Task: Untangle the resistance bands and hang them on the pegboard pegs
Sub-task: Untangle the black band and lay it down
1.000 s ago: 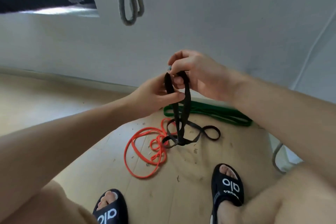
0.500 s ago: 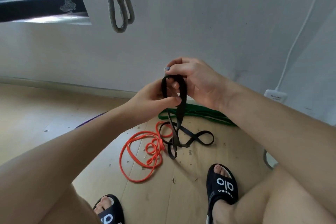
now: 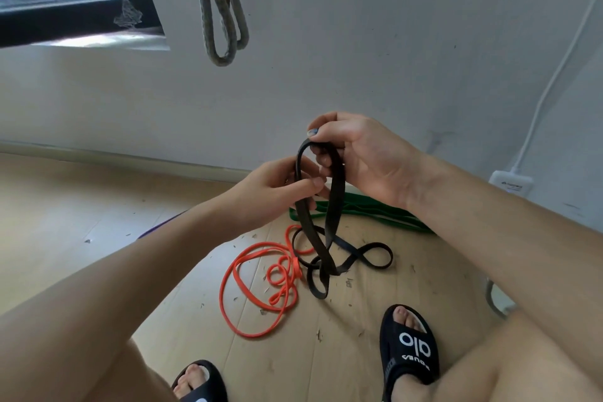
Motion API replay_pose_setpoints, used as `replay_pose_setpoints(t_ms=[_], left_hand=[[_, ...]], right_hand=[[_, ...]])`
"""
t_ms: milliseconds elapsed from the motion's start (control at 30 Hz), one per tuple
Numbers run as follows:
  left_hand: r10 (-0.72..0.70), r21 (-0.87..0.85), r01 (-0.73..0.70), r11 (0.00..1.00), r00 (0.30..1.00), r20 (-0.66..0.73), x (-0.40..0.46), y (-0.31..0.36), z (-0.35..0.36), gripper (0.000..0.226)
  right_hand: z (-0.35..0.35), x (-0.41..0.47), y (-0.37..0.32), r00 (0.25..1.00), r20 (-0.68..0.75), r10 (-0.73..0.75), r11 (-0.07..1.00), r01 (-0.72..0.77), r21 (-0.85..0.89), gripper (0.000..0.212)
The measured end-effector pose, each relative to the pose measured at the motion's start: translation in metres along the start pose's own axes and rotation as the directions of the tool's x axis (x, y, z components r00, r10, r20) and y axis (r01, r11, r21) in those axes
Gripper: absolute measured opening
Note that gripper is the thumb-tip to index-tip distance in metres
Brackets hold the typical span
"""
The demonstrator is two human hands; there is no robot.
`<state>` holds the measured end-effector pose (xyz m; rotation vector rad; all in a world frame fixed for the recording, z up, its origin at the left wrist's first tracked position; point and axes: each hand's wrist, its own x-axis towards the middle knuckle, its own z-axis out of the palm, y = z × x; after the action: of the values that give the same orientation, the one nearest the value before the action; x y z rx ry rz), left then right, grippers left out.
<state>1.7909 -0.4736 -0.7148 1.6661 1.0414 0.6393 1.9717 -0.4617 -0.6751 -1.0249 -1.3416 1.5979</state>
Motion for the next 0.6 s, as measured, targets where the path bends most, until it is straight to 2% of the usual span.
replay_pose_setpoints(t_ms=[67, 233, 433, 600], left_hand=[[-0.001, -0.001, 0.001, 1.000, 1.000, -0.016, 0.001, 0.000, 0.000, 0.016], [0.060, 0.164, -0.052, 0.985, 0.997, -0.041, -0.001, 0.001, -0.008, 0.008], [0.089, 0.232, -0.077, 0.970, 0.995, -0.042, -0.006, -0.004, -0.024, 0.003], [0.115, 0.386, -0.099, 0.917, 0.993, -0.019, -0.008, -0.011, -0.030, 0.004]], right_hand=[[-0.001, 0.000, 0.000, 1.000, -0.005, 0.004, 1.000, -0.004, -0.029, 0.004], [-0.005, 0.000, 0.001, 0.999, -0.037, 0.015, 0.988, -0.021, -0.154, 0.010], [-0.014, -0.005, 0.002, 0.998, -0.029, 0.059, 0.972, -0.064, -0.225, 0.021], [-0.018, -0.004, 0.003, 0.998, -0.034, 0.051, 0.940, -0.060, -0.335, 0.028]])
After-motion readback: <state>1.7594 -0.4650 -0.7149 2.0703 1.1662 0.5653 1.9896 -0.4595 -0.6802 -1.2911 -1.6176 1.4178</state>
